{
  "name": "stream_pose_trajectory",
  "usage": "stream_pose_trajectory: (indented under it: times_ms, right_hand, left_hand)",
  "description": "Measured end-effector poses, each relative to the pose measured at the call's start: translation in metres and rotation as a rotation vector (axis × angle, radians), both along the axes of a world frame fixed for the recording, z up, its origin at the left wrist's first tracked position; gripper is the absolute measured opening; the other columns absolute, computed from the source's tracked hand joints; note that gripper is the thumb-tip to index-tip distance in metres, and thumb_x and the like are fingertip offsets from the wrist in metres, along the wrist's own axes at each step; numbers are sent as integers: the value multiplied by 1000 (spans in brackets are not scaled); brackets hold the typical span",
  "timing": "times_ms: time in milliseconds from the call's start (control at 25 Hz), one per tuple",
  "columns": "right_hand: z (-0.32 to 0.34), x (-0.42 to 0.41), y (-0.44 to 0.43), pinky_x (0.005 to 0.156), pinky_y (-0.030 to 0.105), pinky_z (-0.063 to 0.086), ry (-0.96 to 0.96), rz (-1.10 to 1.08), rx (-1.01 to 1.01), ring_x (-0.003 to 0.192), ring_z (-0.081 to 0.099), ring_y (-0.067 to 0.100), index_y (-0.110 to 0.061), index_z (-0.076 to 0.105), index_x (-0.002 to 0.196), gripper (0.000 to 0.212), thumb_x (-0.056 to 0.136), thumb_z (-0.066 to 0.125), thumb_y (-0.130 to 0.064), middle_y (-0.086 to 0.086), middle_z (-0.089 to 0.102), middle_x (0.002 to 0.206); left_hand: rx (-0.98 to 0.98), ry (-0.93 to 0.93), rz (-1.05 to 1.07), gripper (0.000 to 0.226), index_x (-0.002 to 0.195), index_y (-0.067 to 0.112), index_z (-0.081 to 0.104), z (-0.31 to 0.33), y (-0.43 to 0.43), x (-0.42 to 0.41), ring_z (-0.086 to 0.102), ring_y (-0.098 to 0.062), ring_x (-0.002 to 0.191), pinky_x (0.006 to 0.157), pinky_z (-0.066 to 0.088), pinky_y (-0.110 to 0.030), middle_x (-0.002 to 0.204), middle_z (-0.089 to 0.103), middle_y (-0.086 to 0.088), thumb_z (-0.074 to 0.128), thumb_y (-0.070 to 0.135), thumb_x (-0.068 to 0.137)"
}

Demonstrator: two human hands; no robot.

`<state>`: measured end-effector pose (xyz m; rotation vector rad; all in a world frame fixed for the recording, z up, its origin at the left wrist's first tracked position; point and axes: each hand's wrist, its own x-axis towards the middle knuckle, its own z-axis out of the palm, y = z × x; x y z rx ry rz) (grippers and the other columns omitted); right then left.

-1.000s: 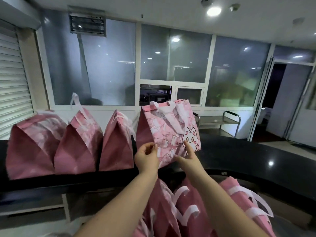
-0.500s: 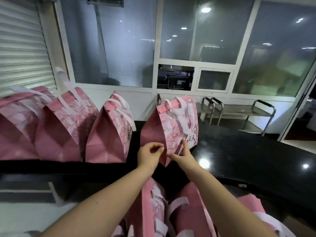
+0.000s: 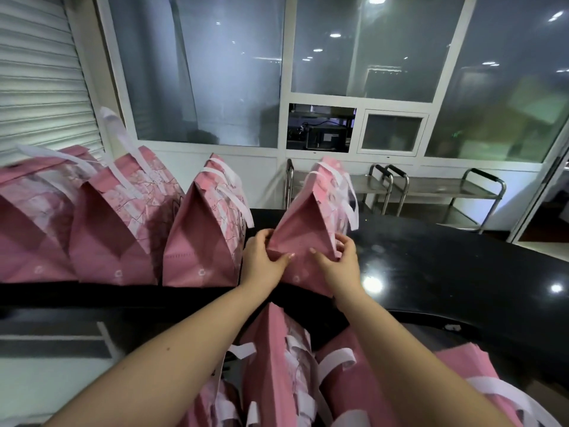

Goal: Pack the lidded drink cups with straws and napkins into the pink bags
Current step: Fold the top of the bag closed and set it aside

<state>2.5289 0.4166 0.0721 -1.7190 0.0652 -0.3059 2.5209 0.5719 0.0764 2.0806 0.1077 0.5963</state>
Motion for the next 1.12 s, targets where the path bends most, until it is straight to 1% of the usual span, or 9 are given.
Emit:
stream_pose_trajectory:
  times_ms: [120, 200, 320, 480, 600, 720, 800, 920, 1120]
  right_hand:
    - [3, 2, -8, 80, 32, 56, -10, 83, 56, 92, 67, 13, -27, 53, 117, 59, 68, 86, -25, 2, 65, 110]
    - [8, 2, -1, 75, 28, 55, -35, 83, 8, 89, 67, 11, -25, 55, 116, 58, 67, 86, -24, 1, 65, 106]
    - [8, 0, 6, 71, 26, 53, -76, 38, -130, 87, 65, 11, -31, 55, 108, 53, 64, 85, -33, -2, 63, 104]
    - [-5, -11, -11, 65, 25, 49, -39, 36, -188, 79, 63, 14, -26, 53, 94, 34, 74, 80, -18, -5, 62, 92]
    - [-5, -11, -9, 63, 25, 45, -9, 31, -289, 74, 58, 12, -22, 54, 86, 22, 78, 74, -16, -6, 62, 84]
    - [1, -4, 8, 62, 27, 46, 6, 25, -316, 74, 58, 12, -21, 54, 85, 17, 79, 68, -16, -7, 61, 81]
    - [-3, -5, 14, 64, 28, 48, 23, 22, -290, 75, 60, 13, -21, 55, 86, 15, 79, 67, -16, -6, 62, 83]
    - [-12, -10, 17, 64, 29, 51, 33, 26, -303, 76, 62, 13, -21, 56, 86, 14, 79, 68, -16, -4, 63, 85]
    - [-5, -6, 30, 68, 33, 53, 70, 59, -315, 81, 63, 16, -20, 55, 90, 18, 79, 69, -18, -3, 63, 88]
  left_hand:
    - [-87, -78, -18, 52, 100, 20, 55, -8, 2, -6, 58, -16, 89, 75, 45, -23, 101, 60, -1, 89, 30, 62]
    - [-87, -47, 5, 51, 97, 18, 54, -2, 3, -7, 57, -16, 86, 72, 44, -25, 98, 61, 2, 88, 32, 62]
    - [-84, 19, 21, 47, 95, 16, 55, 1, 10, -8, 58, -16, 82, 72, 47, -29, 91, 61, 5, 87, 32, 64]
    - [-22, 68, -22, 32, 85, 15, 58, -11, 23, -19, 61, -19, 75, 66, 49, -31, 78, 62, 5, 84, 25, 70]
    - [44, 49, 6, 24, 78, 14, 57, -10, 30, -25, 58, -18, 68, 62, 45, -28, 71, 59, 4, 80, 20, 75]
    - [218, -21, 78, 17, 82, 12, 58, -4, 35, -28, 58, -21, 72, 61, 43, -31, 81, 61, 0, 72, 21, 83]
    - [347, -27, 104, 14, 89, 14, 58, -8, 41, -33, 59, -23, 79, 64, 47, -36, 92, 61, 0, 67, 24, 86]
    - [334, -19, 121, 14, 98, 16, 61, -12, 50, -40, 61, -23, 83, 69, 50, -38, 97, 61, 0, 66, 23, 88]
    - [297, 3, 184, 13, 97, 19, 59, 2, 58, -42, 60, -24, 84, 68, 49, -36, 95, 61, 2, 66, 21, 87]
